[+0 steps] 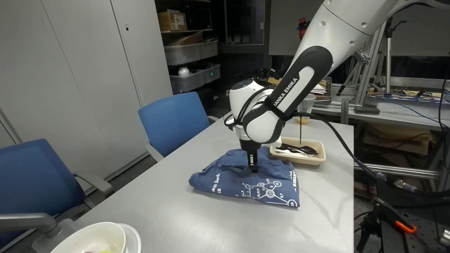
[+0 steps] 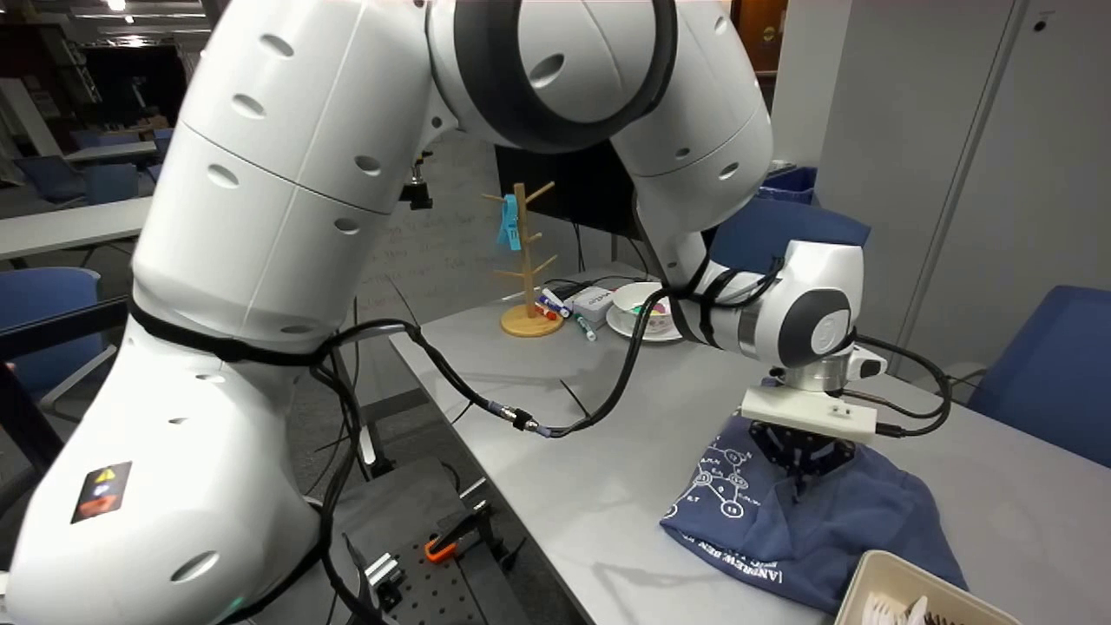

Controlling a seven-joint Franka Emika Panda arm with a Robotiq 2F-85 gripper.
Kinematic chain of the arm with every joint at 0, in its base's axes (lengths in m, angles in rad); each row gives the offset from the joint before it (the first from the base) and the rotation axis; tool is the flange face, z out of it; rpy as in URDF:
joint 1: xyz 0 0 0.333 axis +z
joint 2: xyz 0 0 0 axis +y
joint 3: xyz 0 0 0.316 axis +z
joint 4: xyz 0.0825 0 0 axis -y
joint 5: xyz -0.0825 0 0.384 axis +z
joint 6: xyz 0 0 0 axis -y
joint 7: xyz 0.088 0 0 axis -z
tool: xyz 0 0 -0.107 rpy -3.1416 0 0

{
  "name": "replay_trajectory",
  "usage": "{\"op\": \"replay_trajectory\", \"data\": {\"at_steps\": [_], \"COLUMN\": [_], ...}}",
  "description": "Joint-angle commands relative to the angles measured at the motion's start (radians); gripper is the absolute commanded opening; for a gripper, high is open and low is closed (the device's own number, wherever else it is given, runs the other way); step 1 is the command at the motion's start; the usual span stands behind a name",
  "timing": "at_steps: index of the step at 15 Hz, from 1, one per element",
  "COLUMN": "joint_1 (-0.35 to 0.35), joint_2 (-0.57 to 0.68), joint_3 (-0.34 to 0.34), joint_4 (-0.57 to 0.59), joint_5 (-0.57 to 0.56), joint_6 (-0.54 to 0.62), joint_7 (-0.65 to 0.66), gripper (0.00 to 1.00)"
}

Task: Unfold the blue shirt

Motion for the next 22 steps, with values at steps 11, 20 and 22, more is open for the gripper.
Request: {"op": "replay_trajectory", "data": {"at_steps": [11,20,22], "joint_1": [0.042,0.127,0.145], "joint_2": [-0.217,-0.181,-0.158], "joint_3": [0.178,0.301,0.312], "joint_4": [-0.016,0.011,0.014], "joint_5": [0.091,0.169,0.163], "joint_6": [-0.117,-0.113,-0.136], "joint_7": [-0.170,-0.368,-0.412], "gripper": [0.01,0.01,0.23]}}
